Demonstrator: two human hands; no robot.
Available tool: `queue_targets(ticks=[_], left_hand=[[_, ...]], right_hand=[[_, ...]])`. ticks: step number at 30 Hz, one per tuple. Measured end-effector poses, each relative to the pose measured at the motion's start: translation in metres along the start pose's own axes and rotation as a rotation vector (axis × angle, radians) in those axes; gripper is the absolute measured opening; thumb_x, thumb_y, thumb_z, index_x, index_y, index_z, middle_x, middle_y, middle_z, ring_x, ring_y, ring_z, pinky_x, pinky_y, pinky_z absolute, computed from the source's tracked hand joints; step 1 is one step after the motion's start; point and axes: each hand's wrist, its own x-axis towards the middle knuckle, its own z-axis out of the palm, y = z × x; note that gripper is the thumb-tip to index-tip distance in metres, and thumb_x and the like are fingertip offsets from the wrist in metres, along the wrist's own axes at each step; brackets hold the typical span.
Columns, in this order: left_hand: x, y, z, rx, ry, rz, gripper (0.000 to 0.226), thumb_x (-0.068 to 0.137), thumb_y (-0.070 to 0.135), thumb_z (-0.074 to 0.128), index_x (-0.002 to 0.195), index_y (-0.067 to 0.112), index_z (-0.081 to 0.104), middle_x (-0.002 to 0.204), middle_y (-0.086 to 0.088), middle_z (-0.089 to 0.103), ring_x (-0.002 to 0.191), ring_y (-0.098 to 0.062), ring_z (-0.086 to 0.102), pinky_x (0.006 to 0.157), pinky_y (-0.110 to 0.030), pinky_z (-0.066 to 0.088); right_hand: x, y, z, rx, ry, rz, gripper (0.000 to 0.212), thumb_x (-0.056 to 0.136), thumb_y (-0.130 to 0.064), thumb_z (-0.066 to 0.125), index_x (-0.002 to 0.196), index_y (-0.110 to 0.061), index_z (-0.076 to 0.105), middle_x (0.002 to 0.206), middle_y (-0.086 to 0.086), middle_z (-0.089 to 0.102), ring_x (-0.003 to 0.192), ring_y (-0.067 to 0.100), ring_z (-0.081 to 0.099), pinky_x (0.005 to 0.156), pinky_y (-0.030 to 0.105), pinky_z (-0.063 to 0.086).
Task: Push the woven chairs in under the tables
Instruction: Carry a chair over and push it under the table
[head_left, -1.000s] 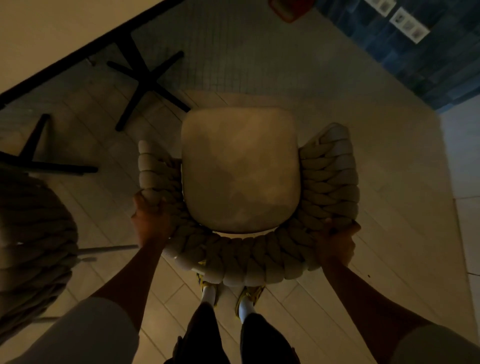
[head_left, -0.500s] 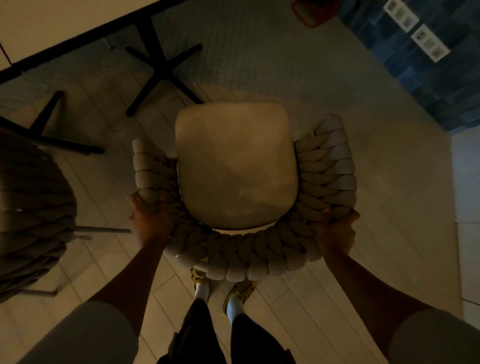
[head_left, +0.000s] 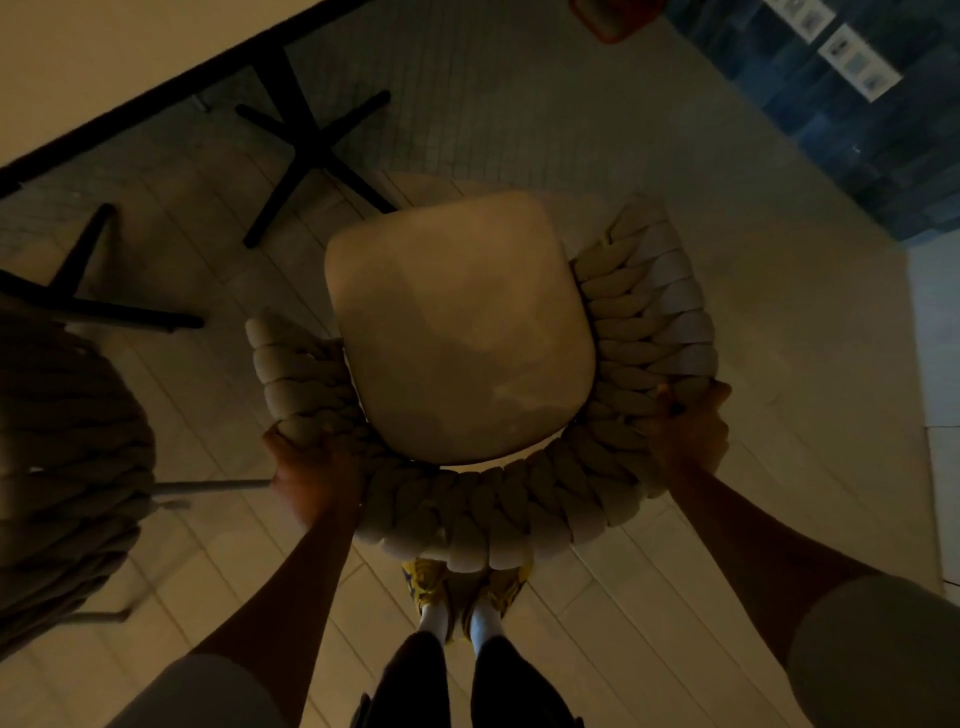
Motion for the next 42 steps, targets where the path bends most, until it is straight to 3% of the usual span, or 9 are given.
queue_targets(ticks=[8, 15, 20, 28, 31, 33, 35, 42], left_hand=[[0.004, 0.005, 0.012, 0.022, 0.013, -0.006, 0.041, 0.094, 0.037, 0.065, 0.129, 0.031, 0.044, 0.123, -0.011, 0.067, 0.109, -0.041, 0.066, 0.091, -0.062, 0.055], [0.002, 0.012, 0.017, 0.013, 0.015, -0.011, 0.043, 0.093, 0.038, 0.066, 0.13, 0.034, 0.045, 0.121, -0.011, 0.067, 0.107, -0.04, 0.067, 0.088, -0.063, 0.056], [-0.001, 0.017, 0.02, 0.049, 0.026, -0.029, 0.043, 0.094, 0.04, 0.064, 0.132, 0.033, 0.044, 0.118, -0.016, 0.067, 0.103, -0.043, 0.067, 0.086, -0.061, 0.057], [-0.013, 0.025, 0.029, 0.037, 0.041, -0.062, 0.042, 0.094, 0.032, 0.064, 0.131, 0.029, 0.043, 0.112, -0.018, 0.067, 0.099, -0.042, 0.065, 0.082, -0.058, 0.056], [-0.022, 0.028, 0.032, 0.019, 0.045, -0.068, 0.043, 0.094, 0.033, 0.064, 0.131, 0.028, 0.043, 0.112, -0.018, 0.066, 0.097, -0.042, 0.065, 0.077, -0.053, 0.055], [-0.029, 0.03, 0.035, 0.016, 0.049, -0.071, 0.043, 0.094, 0.034, 0.064, 0.13, 0.03, 0.042, 0.111, -0.017, 0.067, 0.096, -0.042, 0.066, 0.079, -0.057, 0.056], [-0.04, 0.032, 0.038, 0.031, 0.061, -0.087, 0.041, 0.095, 0.035, 0.062, 0.13, 0.028, 0.041, 0.111, -0.018, 0.068, 0.096, -0.043, 0.067, 0.08, -0.061, 0.057], [-0.077, 0.036, 0.055, -0.021, 0.108, -0.123, 0.04, 0.097, 0.029, 0.06, 0.131, 0.022, 0.042, 0.113, -0.019, 0.067, 0.095, -0.042, 0.066, 0.079, -0.056, 0.057]], right_hand=[[0.016, -0.011, 0.004, -0.032, 0.045, -0.005, 0.059, 0.101, -0.047, 0.057, 0.139, -0.008, 0.035, 0.108, 0.03, 0.067, 0.096, 0.052, 0.066, 0.081, 0.059, 0.055], [0.026, -0.015, 0.003, -0.01, 0.073, -0.038, 0.053, 0.101, -0.044, 0.058, 0.132, -0.005, 0.039, 0.1, 0.029, 0.067, 0.089, 0.052, 0.066, 0.072, 0.053, 0.051], [0.033, -0.02, 0.003, -0.009, 0.079, -0.043, 0.05, 0.101, -0.043, 0.058, 0.129, -0.006, 0.039, 0.097, 0.028, 0.067, 0.087, 0.051, 0.066, 0.073, 0.058, 0.056], [0.051, -0.022, -0.003, -0.016, 0.064, -0.074, 0.049, 0.101, -0.038, 0.06, 0.131, -0.003, 0.04, 0.094, 0.03, 0.066, 0.083, 0.05, 0.066, 0.065, 0.044, 0.043], [0.06, -0.021, -0.004, -0.024, 0.054, -0.105, 0.049, 0.101, -0.038, 0.06, 0.131, -0.004, 0.04, 0.094, 0.032, 0.067, 0.084, 0.051, 0.066, 0.065, 0.046, 0.044], [0.067, -0.019, -0.005, -0.021, 0.057, -0.118, 0.047, 0.101, -0.038, 0.06, 0.129, -0.005, 0.041, 0.094, 0.031, 0.067, 0.085, 0.052, 0.066, 0.067, 0.047, 0.046], [0.078, -0.016, -0.009, -0.033, 0.048, -0.139, 0.046, 0.101, -0.038, 0.059, 0.128, -0.005, 0.041, 0.095, 0.03, 0.067, 0.085, 0.051, 0.066, 0.065, 0.043, 0.042], [0.112, -0.01, -0.016, -0.052, 0.017, -0.21, 0.047, 0.101, -0.038, 0.059, 0.131, -0.006, 0.04, 0.095, 0.028, 0.068, 0.086, 0.05, 0.067, 0.065, 0.04, 0.04]])
